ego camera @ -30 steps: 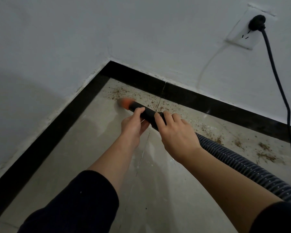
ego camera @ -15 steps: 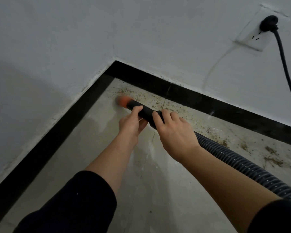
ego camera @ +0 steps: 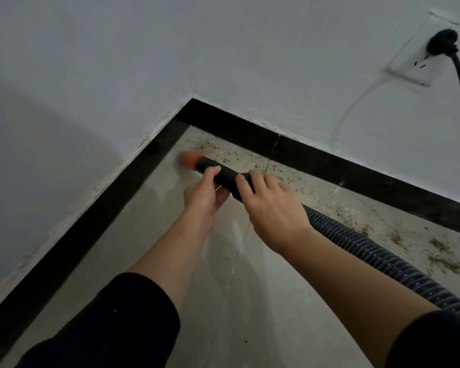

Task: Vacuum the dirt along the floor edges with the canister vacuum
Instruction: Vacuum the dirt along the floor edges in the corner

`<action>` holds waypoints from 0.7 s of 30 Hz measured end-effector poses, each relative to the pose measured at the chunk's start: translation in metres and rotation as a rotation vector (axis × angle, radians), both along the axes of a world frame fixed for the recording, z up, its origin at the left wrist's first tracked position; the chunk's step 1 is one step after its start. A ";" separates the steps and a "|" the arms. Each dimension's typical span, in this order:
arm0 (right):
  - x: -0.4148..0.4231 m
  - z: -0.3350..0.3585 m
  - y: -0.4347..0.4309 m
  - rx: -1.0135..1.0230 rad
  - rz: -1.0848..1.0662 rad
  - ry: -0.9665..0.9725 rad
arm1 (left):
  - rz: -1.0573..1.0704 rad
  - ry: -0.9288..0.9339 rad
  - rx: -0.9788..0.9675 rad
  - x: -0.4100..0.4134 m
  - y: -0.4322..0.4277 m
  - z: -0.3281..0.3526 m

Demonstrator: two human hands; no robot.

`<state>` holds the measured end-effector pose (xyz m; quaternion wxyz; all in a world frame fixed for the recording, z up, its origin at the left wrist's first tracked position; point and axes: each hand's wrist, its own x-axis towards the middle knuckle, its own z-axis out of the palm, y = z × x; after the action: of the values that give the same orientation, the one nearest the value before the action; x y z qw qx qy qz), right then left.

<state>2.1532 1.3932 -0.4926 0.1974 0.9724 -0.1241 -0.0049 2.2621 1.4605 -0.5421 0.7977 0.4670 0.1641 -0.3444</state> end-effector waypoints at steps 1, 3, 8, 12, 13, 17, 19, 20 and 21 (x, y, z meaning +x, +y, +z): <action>0.001 0.000 0.001 0.000 0.005 -0.009 | -0.006 -0.005 -0.001 0.002 0.000 -0.001; 0.004 -0.001 0.002 -0.001 0.012 -0.020 | -0.011 -0.011 -0.001 0.004 0.002 -0.004; 0.009 0.001 0.006 -0.003 0.004 0.005 | 0.007 -0.008 0.009 0.009 0.004 -0.007; 0.013 0.006 0.013 0.005 0.010 0.071 | 0.018 -0.006 0.023 0.013 0.005 -0.008; 0.013 0.007 0.014 0.003 0.006 0.078 | 0.023 -0.004 0.025 0.014 0.005 -0.008; 0.016 0.012 0.019 0.005 0.015 0.101 | 0.023 -0.010 0.041 0.016 0.006 -0.010; 0.016 0.012 0.020 0.014 0.028 0.105 | 0.021 -0.012 0.044 0.017 0.007 -0.012; 0.016 0.013 0.021 0.018 0.025 0.105 | 0.019 -0.013 0.044 0.017 0.007 -0.012; 0.016 0.013 0.022 0.022 0.020 0.107 | 0.016 -0.013 0.043 0.017 0.007 -0.012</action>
<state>2.1692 1.4149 -0.4796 0.1928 0.9741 -0.1038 -0.0565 2.2792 1.4676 -0.5546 0.7912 0.4851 0.1700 -0.3314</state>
